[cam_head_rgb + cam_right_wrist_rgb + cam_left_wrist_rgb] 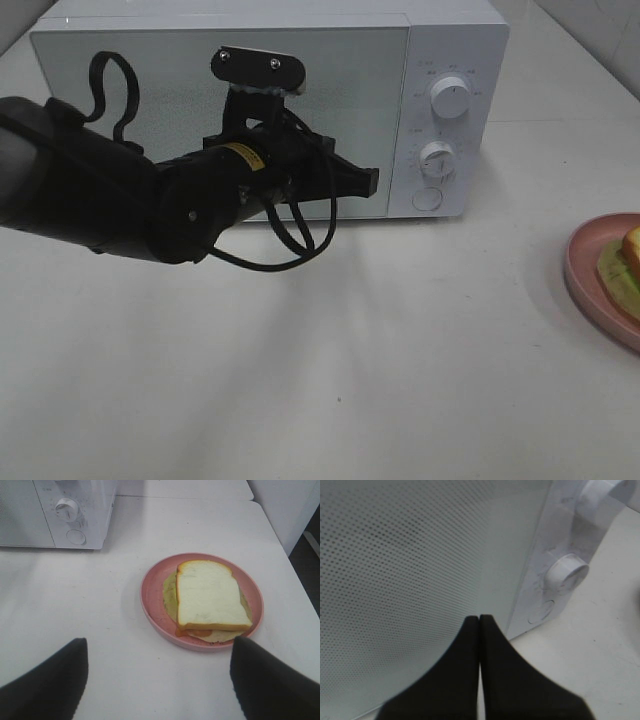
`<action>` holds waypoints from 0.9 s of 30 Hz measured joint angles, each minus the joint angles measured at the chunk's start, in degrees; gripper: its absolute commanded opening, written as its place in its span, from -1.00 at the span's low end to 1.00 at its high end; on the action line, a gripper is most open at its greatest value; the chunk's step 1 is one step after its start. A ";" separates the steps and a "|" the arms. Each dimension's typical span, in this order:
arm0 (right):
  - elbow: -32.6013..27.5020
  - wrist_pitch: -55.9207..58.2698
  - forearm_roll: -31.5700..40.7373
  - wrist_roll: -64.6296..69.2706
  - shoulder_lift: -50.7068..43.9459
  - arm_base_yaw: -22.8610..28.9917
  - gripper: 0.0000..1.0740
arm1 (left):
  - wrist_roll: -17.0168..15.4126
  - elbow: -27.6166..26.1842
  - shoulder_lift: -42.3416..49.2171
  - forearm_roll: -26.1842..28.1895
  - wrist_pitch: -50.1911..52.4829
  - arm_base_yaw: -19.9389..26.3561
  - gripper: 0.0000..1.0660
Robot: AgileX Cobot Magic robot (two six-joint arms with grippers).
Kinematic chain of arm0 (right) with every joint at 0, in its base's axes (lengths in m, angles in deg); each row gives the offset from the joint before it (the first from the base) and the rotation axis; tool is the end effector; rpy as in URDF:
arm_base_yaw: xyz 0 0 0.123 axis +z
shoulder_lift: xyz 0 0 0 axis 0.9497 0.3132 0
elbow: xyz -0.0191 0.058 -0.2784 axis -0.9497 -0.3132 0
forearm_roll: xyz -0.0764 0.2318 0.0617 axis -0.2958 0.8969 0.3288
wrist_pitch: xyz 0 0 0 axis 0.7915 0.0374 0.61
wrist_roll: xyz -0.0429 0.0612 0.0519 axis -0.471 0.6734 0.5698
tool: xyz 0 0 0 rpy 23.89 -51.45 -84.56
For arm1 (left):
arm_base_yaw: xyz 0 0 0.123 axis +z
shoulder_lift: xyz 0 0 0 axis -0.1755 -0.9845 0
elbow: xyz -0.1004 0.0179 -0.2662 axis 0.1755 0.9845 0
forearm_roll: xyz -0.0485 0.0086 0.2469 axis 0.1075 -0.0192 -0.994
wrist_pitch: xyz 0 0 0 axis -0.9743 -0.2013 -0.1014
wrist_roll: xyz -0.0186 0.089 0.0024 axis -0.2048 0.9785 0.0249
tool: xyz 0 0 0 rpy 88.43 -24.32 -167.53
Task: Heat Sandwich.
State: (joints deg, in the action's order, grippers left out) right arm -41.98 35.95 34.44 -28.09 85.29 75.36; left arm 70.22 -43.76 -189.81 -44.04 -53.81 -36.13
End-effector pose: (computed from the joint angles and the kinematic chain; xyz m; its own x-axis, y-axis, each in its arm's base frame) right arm -0.0021 -0.0078 0.2813 -0.4021 -0.0459 -0.9144 0.0067 0.9986 -0.0530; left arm 0.2967 -0.2809 0.1606 -0.3314 0.0894 -0.9392 0.5088 0.8553 -0.0981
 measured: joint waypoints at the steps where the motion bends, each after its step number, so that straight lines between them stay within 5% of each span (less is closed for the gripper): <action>1: 0.00 0.00 0.00 0.00 0.00 0.00 0.40 | -0.23 1.20 1.26 0.00 0.00 -0.80 -1.00; 4: 0.00 0.00 0.00 0.00 0.00 0.00 0.40 | -0.29 2.29 2.64 0.00 -0.23 -1.43 -1.00; 7: 0.00 0.00 0.00 0.00 0.00 0.00 0.40 | -0.29 3.15 5.33 -0.34 -5.44 -1.72 -0.57; 8: 0.00 0.00 0.00 0.00 0.00 0.00 0.40 | -0.29 3.15 5.33 -0.34 -5.44 -1.72 -0.57; 9: 0.00 0.00 0.00 0.00 0.00 0.00 0.40 | -0.29 3.21 6.82 -0.52 -9.28 -1.72 0.03; 12: 0.00 0.00 0.00 0.00 0.00 0.00 0.40 | -0.34 3.21 8.59 -0.52 -16.10 -1.72 0.89; 27: 0.00 0.00 0.00 0.00 0.00 0.00 0.40 | -0.34 3.32 20.40 -4.98 -47.21 -1.72 0.86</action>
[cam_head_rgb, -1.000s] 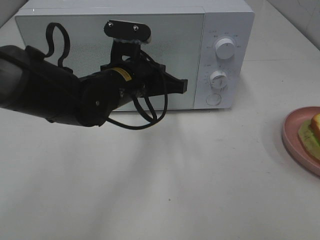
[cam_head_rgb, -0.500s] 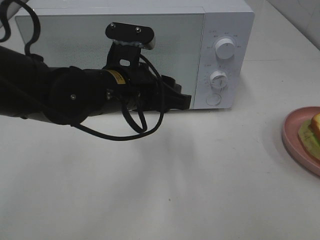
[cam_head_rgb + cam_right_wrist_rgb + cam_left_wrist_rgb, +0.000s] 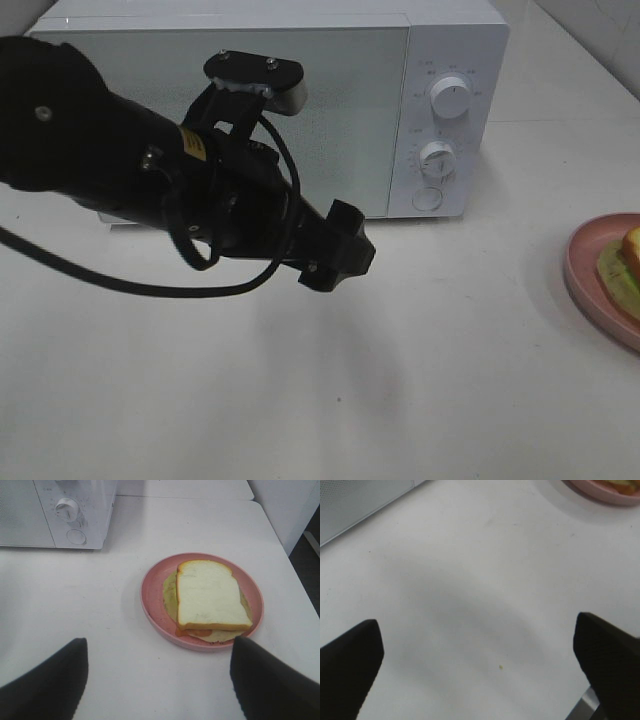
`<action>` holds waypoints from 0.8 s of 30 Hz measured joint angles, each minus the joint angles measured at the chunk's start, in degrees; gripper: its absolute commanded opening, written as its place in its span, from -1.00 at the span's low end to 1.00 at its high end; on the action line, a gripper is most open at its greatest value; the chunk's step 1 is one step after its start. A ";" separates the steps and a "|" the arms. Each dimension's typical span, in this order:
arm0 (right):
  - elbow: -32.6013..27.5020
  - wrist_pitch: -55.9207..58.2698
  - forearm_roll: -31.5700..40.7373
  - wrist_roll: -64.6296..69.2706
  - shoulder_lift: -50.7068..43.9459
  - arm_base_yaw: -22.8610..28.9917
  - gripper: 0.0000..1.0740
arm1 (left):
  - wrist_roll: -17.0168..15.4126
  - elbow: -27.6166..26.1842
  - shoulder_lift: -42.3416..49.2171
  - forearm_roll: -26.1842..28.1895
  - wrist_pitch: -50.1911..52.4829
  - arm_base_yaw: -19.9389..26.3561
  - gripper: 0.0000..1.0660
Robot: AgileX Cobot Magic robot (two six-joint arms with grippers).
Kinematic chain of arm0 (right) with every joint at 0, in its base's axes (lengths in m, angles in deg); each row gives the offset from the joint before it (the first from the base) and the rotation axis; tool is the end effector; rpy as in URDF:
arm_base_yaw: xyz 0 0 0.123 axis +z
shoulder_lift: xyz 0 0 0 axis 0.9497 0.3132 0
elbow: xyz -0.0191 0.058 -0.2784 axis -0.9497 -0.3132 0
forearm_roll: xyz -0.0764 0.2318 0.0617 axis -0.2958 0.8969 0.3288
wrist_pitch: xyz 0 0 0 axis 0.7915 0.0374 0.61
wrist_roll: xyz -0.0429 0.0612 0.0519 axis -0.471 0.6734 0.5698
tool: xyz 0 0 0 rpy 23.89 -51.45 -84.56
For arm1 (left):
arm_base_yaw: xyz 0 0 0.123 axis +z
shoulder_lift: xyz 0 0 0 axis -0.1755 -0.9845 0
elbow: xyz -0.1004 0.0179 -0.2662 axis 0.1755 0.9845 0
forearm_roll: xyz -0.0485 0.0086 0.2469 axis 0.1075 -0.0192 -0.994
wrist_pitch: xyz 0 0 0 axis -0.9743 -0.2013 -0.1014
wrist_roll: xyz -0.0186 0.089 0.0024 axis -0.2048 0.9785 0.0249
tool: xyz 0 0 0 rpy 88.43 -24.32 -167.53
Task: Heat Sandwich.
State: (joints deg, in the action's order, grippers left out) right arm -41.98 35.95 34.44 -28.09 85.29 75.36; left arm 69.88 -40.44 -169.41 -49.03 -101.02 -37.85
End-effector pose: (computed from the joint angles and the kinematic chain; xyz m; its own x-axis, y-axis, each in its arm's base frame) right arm -0.0021 -0.0078 0.2813 -0.4021 -0.0459 -0.9144 0.0067 0.9986 -0.0530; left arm 0.2195 -0.2549 0.2204 -0.5993 0.4399 -0.6689 0.6962 0.6988 -0.1642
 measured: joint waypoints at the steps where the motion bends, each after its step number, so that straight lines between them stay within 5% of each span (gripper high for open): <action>1: 0.00 0.00 0.00 0.00 0.00 0.00 0.40 | -0.11 0.00 0.80 -1.09 -1.72 0.00 0.86; 10: 0.00 0.00 0.00 0.00 0.00 0.00 0.40 | -6.19 0.00 5.33 -7.91 -15.24 4.01 0.86; 24: 0.00 0.00 0.00 0.00 0.00 0.00 0.40 | -6.36 0.00 14.61 -9.17 -31.40 27.90 0.86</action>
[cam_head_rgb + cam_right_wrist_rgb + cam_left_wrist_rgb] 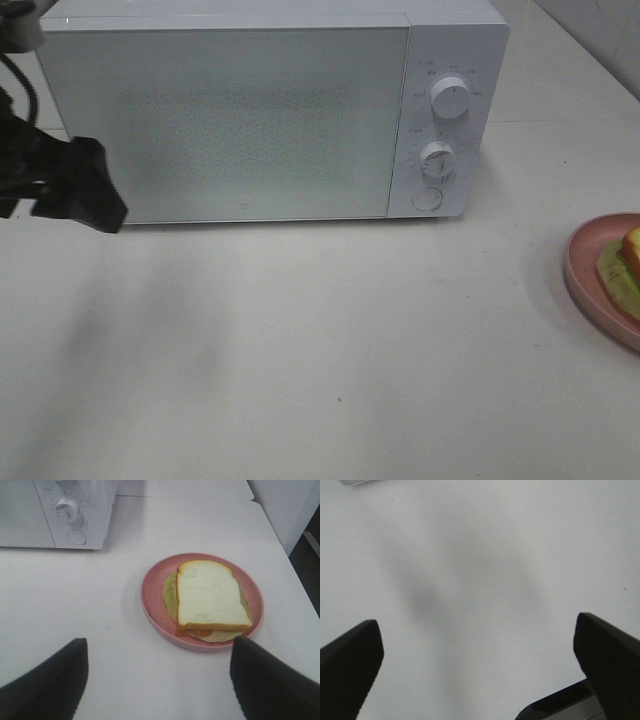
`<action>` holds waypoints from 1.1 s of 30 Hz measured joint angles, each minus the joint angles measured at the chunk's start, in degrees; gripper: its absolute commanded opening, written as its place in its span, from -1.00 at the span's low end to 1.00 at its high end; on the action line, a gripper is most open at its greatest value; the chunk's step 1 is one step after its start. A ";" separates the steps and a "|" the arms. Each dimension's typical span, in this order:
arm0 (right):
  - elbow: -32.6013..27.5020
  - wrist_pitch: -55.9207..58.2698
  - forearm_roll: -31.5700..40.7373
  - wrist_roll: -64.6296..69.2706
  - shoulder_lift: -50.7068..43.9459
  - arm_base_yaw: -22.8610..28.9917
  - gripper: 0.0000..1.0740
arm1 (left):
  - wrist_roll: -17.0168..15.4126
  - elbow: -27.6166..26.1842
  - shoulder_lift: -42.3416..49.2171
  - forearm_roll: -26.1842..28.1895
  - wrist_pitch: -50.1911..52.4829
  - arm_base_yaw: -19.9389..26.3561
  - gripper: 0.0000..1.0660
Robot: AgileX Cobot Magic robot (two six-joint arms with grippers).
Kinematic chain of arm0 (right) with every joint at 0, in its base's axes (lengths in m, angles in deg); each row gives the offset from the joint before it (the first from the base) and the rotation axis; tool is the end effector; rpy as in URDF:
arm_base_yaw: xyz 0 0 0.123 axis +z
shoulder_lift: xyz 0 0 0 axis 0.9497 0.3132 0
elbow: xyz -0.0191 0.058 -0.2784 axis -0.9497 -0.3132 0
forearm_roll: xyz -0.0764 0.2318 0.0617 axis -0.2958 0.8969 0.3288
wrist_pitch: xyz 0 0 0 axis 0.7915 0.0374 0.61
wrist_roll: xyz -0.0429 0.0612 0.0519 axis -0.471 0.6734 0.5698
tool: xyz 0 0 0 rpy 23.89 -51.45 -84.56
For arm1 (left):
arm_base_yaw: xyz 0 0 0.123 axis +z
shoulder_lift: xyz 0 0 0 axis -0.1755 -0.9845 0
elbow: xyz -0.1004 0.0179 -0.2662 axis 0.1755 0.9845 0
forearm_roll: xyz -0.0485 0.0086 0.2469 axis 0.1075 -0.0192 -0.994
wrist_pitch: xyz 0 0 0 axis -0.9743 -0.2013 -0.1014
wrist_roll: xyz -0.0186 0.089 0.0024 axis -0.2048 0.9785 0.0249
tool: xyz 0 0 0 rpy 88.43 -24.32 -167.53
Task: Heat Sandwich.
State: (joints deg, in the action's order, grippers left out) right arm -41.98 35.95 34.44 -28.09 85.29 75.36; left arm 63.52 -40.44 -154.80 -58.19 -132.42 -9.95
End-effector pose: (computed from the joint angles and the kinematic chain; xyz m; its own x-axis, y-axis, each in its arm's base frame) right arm -0.0021 -0.0078 0.2813 -0.4021 -0.0459 -0.9144 0.0067 0.9986 -0.0530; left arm 0.2439 -0.1014 0.2693 -0.8648 0.2531 -0.4336 0.3422 0.9292 -0.1399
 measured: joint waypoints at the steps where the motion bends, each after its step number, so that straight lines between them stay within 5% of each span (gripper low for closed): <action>1: 0.00 -0.06 0.00 0.00 0.00 0.00 0.40 | 0.11 0.00 0.74 -0.06 -1.09 1.72 0.86; 15: 0.00 -0.06 0.00 0.00 0.00 0.00 0.40 | 0.29 0.06 10.71 -2.92 -12.95 17.70 0.86; 21: 0.00 -0.06 0.00 0.00 0.00 0.00 0.40 | 0.29 2.86 16.33 -3.15 -13.35 18.56 0.86; 33: 0.00 -0.06 0.00 0.00 0.00 0.00 0.40 | 0.34 16.79 34.72 -3.90 -14.27 18.56 0.86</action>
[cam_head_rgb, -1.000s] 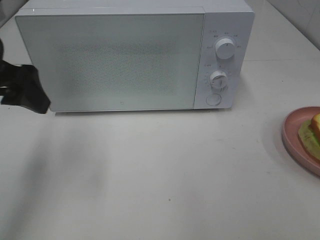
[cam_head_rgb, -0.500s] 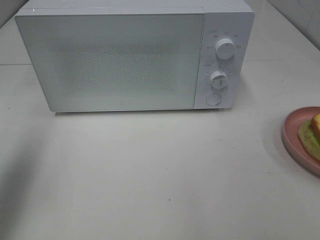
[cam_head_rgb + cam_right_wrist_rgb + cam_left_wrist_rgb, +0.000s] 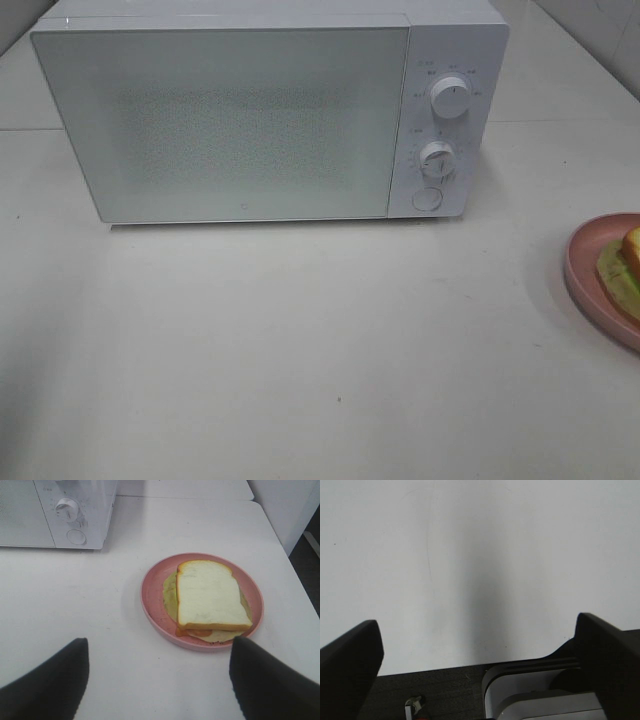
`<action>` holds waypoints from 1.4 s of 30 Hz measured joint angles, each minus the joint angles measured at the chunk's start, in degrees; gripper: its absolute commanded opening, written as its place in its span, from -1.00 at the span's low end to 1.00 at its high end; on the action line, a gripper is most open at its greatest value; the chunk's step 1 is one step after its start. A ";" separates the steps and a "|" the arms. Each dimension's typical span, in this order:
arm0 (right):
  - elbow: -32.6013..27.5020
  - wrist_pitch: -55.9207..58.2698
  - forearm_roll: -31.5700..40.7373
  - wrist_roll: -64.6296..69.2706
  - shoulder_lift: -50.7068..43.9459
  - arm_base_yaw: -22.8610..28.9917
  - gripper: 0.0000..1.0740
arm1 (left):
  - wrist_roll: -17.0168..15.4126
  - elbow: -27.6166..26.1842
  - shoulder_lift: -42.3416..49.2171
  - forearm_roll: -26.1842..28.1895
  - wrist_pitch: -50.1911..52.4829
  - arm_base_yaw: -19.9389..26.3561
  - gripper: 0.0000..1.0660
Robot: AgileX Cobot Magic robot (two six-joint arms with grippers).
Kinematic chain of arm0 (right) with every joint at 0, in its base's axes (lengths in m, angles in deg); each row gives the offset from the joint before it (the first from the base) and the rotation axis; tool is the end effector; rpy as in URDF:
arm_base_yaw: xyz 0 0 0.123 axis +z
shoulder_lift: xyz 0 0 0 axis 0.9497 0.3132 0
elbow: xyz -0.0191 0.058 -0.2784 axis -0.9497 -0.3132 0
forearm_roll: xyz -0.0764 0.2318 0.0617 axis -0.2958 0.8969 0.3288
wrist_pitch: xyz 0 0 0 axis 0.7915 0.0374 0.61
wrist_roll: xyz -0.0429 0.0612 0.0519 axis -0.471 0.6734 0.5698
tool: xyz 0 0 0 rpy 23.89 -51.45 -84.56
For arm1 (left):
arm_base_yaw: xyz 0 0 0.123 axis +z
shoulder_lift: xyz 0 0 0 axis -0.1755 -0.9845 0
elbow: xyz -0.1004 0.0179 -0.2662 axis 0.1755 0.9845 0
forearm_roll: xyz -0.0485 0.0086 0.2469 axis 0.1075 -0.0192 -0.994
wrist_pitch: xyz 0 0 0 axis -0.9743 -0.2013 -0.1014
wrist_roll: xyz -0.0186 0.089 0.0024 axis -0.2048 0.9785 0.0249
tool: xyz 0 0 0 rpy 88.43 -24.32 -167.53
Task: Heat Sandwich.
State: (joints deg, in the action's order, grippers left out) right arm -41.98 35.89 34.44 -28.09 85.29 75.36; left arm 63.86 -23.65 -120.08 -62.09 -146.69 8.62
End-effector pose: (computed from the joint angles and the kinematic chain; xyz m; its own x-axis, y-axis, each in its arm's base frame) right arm -0.0021 -0.0078 0.2813 -0.4012 -0.0459 -0.9149 0.0066 0.9986 -0.0530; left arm 0.1159 -0.0116 0.2871 -0.8685 0.0384 -0.4942 0.0863 0.9935 -0.0744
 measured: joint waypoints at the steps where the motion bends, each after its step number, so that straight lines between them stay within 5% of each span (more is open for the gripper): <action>1: 0.00 0.00 0.00 0.00 0.00 0.00 0.40 | 0.00 1.03 1.55 -0.06 0.00 0.00 0.86; 11: 0.00 0.00 0.00 0.00 0.00 0.00 0.40 | -0.06 7.79 13.35 -0.80 -0.52 0.00 0.86; 42: 0.00 0.00 0.00 0.00 0.00 0.00 0.40 | -1.55 8.37 43.49 -1.83 -1.26 0.00 0.83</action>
State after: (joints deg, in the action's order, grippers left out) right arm -41.98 35.89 34.44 -28.09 85.29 75.36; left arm 62.32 -15.29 -76.59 -63.92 -147.95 8.62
